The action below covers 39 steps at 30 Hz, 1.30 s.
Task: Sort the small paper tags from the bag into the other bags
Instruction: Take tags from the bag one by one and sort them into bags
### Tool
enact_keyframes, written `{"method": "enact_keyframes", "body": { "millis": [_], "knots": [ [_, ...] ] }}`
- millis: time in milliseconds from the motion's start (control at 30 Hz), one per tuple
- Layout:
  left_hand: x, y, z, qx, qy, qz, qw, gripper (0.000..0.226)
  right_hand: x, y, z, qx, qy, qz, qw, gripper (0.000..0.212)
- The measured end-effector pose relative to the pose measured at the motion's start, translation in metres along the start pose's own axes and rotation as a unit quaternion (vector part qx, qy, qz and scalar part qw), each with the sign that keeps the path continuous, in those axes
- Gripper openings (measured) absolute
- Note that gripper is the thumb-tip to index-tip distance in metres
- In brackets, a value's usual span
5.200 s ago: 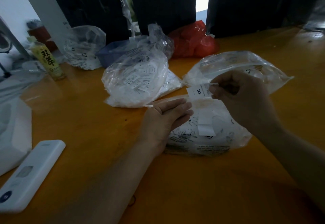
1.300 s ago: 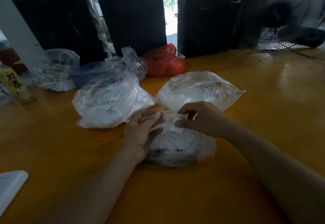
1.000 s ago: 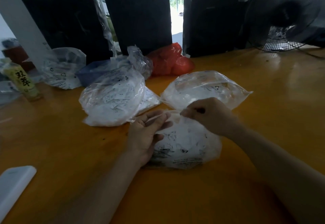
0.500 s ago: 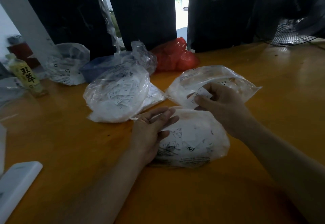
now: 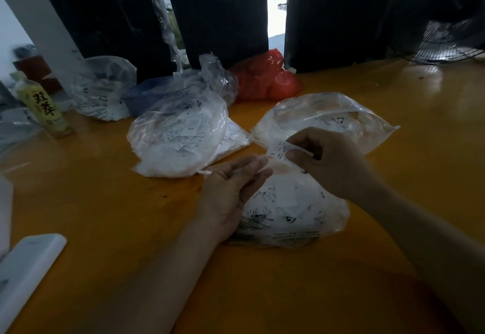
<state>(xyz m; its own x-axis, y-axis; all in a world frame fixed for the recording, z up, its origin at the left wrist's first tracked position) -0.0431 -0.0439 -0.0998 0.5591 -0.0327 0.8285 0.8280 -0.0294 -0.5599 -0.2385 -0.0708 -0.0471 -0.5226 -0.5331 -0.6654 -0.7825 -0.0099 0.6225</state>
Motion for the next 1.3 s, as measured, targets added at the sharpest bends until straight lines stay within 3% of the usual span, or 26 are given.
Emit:
{"method": "enact_keyframes", "body": {
  "millis": [300,667,767,900,1033,1200,1300],
  "knots": [
    [0.000,-0.004,0.003,0.015,-0.011,-0.029,0.999,0.041,0.003,-0.007,0.000,-0.053,0.013,0.064,0.996,0.012],
    [-0.002,-0.010,0.013,-0.010,-0.071,-0.242,0.968,0.020,0.001,-0.012,0.003,-0.084,0.022,0.046,0.995,0.035],
    [0.001,-0.011,0.012,0.013,-0.060,-0.214,0.975,0.023,0.004,-0.008,0.002,-0.020,-0.032,-0.026,0.999,0.042],
    [0.003,-0.007,0.009,0.058,-0.028,-0.118,0.991,0.025,0.008,-0.008,0.003,0.038,-0.090,-0.107,0.989,0.018],
    [0.002,-0.008,0.008,0.068,-0.029,-0.100,0.992,0.037,-0.001,-0.016,0.006,0.029,-0.054,-0.094,0.994,0.006],
    [0.003,-0.007,0.008,0.054,-0.033,-0.108,0.992,0.024,-0.010,-0.028,0.009,-0.033,-0.010,-0.051,0.998,0.019],
    [0.004,-0.009,0.008,0.048,-0.031,-0.110,0.992,0.026,-0.009,-0.029,0.009,-0.031,-0.016,-0.047,0.998,0.016]
  ]
}}
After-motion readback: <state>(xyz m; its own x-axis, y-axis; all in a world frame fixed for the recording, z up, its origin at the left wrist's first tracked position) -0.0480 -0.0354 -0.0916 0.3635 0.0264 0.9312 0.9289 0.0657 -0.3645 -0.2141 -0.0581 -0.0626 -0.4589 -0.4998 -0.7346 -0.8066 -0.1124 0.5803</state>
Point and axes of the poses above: each hand's wrist, its own z-axis away from the middle knuckle, its own y-axis out of the back of the hand, x = y × z, the point moved 4 cm from there along -z, towards the middle knuckle, and after that the axes turned 4 degrees about -x, right-handed, at the moved point
